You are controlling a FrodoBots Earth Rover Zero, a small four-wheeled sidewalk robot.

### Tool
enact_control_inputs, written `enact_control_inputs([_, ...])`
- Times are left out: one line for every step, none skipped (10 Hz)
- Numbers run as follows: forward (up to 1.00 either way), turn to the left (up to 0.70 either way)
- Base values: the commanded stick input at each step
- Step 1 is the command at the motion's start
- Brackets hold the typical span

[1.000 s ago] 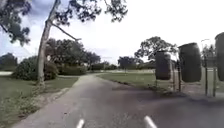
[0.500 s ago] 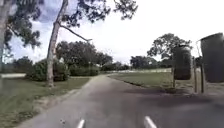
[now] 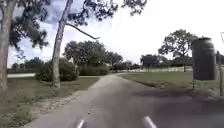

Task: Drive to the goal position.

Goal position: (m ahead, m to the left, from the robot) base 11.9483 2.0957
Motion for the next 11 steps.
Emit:
enact_control_inputs([0.69,0.03])
enact_control_inputs([0.69,0.03])
enact_control_inputs([0.69,0.03])
enact_control_inputs([0.69,0.03])
enact_control_inputs([0.69,0.03])
enact_control_inputs([0.69,0.03])
enact_control_inputs([0.69,0.03])
enact_control_inputs([0.69,0.03])
enact_control_inputs([0.69,0.03])
enact_control_inputs([0.69,0.25])
enact_control_inputs([0.69,0.33])
